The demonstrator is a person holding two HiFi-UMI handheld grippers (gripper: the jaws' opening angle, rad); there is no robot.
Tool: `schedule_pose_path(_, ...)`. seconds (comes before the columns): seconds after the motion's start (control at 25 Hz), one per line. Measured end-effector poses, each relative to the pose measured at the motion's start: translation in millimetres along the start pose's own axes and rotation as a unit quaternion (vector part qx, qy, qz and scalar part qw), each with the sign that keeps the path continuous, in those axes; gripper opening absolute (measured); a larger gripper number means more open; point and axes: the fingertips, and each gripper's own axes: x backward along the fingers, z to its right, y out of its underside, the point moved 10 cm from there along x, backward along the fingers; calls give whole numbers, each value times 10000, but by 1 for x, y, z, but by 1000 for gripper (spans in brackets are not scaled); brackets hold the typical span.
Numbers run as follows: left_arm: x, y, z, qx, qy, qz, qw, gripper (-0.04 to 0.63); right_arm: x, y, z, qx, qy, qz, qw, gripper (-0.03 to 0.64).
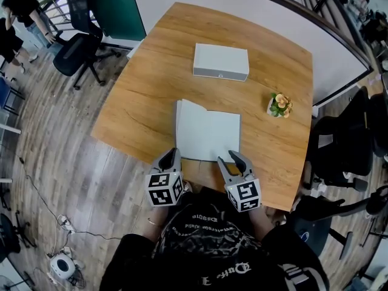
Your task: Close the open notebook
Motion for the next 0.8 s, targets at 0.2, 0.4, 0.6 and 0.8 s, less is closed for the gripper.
schedule_pose_path(0.2,4,-3,15,-187,162,141,9996,31,5,2,-3,-2,58,14,10000,160)
schedule_pose_path(0.4,5,-6,24,-67,349,189,9992,29,9,4,-6,-22,96,17,10000,156)
schedule_pose_path(0.6,5,-7,40,-229,540,242,9980,28,13,7,-7,-65,160,13,9998,155)
schedule_pose_path(0.8,5,-9,47,-526,653,278,9961,28,10,8,-11,-126,205,28,9997,152)
